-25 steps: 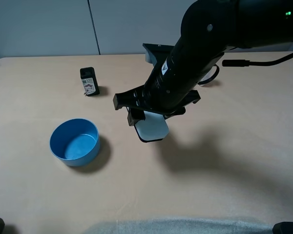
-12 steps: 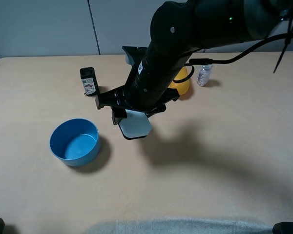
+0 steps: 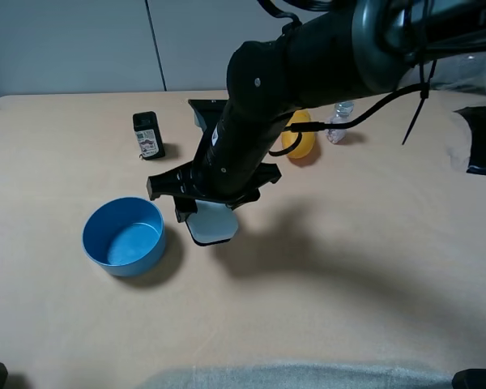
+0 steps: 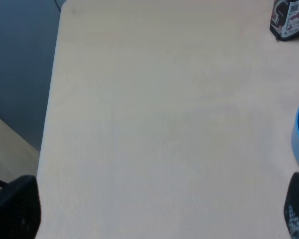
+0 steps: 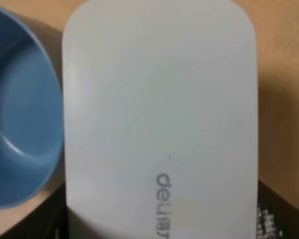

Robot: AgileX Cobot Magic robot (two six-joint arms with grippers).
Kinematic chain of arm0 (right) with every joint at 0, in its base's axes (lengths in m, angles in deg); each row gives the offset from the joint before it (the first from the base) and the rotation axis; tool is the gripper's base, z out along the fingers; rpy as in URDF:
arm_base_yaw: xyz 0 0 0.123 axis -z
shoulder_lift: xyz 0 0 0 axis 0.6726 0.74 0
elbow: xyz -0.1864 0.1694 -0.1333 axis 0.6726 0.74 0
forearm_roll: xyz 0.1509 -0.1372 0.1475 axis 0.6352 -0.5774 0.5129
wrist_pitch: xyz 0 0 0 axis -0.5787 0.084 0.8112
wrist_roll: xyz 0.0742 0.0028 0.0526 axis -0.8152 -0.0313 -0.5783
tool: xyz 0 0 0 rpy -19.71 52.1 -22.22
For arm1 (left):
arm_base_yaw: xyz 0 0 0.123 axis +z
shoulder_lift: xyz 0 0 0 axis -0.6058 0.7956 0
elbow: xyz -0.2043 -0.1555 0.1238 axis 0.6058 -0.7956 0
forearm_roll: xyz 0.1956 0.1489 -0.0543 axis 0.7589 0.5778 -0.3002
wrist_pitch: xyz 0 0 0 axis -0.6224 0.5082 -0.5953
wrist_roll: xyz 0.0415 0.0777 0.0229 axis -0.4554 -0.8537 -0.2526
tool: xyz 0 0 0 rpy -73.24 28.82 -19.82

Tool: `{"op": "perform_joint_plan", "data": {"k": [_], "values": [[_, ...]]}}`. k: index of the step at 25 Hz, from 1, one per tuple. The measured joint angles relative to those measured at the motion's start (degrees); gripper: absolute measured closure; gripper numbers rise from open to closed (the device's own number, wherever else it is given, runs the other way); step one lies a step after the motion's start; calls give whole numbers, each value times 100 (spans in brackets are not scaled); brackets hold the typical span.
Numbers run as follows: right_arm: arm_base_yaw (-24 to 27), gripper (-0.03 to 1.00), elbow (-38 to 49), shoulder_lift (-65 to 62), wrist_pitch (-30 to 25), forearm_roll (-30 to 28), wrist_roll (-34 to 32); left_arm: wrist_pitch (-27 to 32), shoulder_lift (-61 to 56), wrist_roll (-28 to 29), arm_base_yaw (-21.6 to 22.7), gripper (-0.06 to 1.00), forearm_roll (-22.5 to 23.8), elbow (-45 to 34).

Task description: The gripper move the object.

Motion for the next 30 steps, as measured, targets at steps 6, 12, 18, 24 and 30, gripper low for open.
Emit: {"op": "perform_joint_plan", "data": {"k": [6,12,18,24,30], "values": [[-101,52,0,113,158,-17,0,0,0,0,0,-3,0,0],[-112,52,0,162,277,-292,0,0,0,0,0,-3,0,0],[-112,52,0,162,282,-471,0,0,0,0,0,-3,0,0],[-112,52,0,162,282,-523,0,0,0,0,0,-3,0,0],[-112,50,0,162,282,-541,0,0,0,0,0,-3,0,0]]}}
